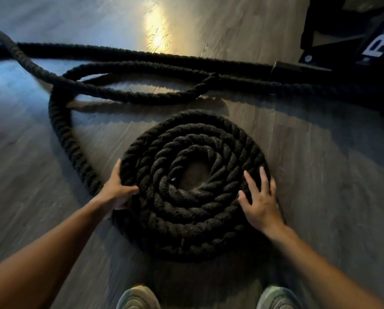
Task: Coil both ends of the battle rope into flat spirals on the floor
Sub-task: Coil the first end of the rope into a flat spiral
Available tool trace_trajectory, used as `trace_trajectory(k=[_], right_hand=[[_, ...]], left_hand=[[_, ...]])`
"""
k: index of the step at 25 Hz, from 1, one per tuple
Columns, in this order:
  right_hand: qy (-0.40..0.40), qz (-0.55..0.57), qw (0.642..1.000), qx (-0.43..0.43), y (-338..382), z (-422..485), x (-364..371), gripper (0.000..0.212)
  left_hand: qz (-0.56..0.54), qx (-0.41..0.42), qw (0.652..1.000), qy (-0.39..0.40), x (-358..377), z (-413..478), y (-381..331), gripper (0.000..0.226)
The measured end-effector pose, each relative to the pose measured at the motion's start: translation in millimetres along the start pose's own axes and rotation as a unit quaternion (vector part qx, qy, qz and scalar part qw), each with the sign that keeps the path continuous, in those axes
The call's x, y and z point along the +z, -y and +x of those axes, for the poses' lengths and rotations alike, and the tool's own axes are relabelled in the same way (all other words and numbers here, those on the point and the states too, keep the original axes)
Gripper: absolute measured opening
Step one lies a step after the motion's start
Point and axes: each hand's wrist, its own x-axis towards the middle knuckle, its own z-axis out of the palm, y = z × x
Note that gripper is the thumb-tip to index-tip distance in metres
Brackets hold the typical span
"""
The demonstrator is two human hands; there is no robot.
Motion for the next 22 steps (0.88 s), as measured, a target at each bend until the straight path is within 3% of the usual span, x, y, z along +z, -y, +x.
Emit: trace_trajectory(k=[4, 7, 9, 11, 13, 15, 17, 19, 22], right_hand=[[0.071, -0.087, 0.988, -0.104, -19, 74, -42, 0.063], [0.076, -0.115, 0.982, -0.13, -20, 94, -53, 0.061], [0.023, -0.055, 0.995, -0.086, -13, 79, -45, 0.058], [-0.055, 0.016, 0.998, 0.03, -4, 44, -22, 0.058], [-0.102, 0.003, 0.988, 0.119, 8, -8, 9, 0.066], [-0.111, -0.025, 0.985, 0.129, 20, -51, 33, 0.076], [-0.098, -0.039, 0.987, 0.118, 25, -69, 41, 0.08], [-0.082, -0.037, 0.991, 0.104, 25, -62, 34, 0.08], [-0.062, -0.009, 0.997, 0.048, 12, -21, 7, 0.078]], left_hand=[[-0.112, -0.07, 0.991, 0.01, 25, -53, 38, 0.121], [-0.103, -0.113, 0.988, 0.015, 55, -92, 59, 0.119], [0.012, -0.107, 0.994, -0.001, 44, -91, 53, 0.108], [0.181, -0.092, 0.979, -0.035, 16, -66, 38, 0.09], [0.237, -0.067, 0.967, -0.063, -6, -40, 14, 0.082], [0.221, 0.004, 0.972, -0.081, -11, -15, -10, 0.073], [0.175, 0.066, 0.982, -0.038, -8, 2, -16, 0.064], [0.115, 0.071, 0.991, 0.001, -1, 13, -12, 0.065], [-0.051, 0.024, 0.998, -0.022, 4, 9, -6, 0.076]])
